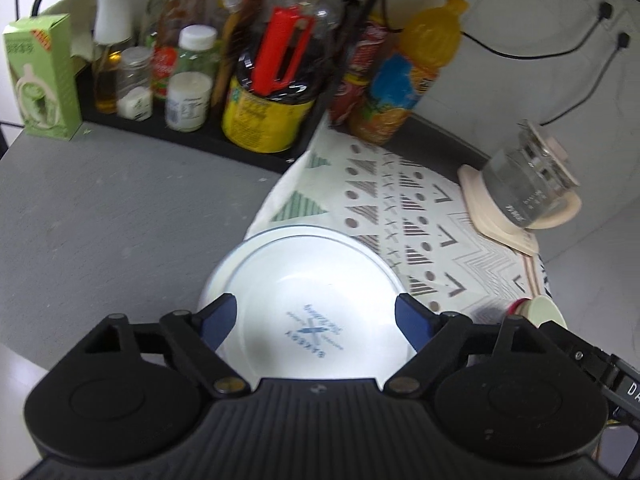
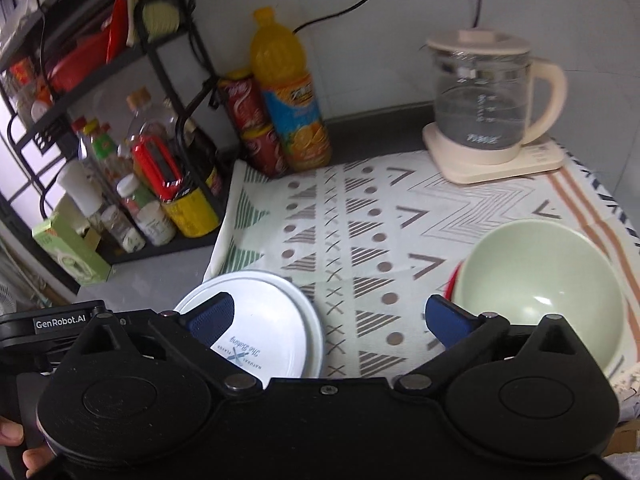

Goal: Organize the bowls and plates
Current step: 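Pull both grippers back toward the green bowl stack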

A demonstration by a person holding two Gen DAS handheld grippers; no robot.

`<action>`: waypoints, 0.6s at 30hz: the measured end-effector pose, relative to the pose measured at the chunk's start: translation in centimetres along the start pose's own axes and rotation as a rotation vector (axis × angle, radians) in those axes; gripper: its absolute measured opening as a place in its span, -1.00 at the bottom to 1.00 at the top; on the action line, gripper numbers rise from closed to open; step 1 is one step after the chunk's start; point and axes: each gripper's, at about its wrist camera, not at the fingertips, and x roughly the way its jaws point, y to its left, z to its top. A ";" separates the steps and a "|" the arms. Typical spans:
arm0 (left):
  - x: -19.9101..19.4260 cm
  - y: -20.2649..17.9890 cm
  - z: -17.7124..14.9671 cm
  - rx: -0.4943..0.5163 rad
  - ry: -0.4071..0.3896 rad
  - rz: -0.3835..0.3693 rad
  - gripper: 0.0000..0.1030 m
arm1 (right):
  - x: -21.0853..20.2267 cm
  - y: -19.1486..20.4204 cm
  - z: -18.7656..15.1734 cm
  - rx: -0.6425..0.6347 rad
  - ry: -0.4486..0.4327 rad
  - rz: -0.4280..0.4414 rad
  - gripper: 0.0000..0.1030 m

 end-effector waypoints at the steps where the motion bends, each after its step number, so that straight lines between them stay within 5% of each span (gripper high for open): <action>1: 0.0 -0.4 -0.1 0.014 -0.005 -0.004 0.68 | -0.3 -0.2 -0.1 0.004 -0.006 -0.008 0.99; 18: 1.5 -7.2 -0.9 0.154 0.026 -0.091 0.73 | -3.8 -5.5 -0.8 0.086 -0.076 -0.083 0.99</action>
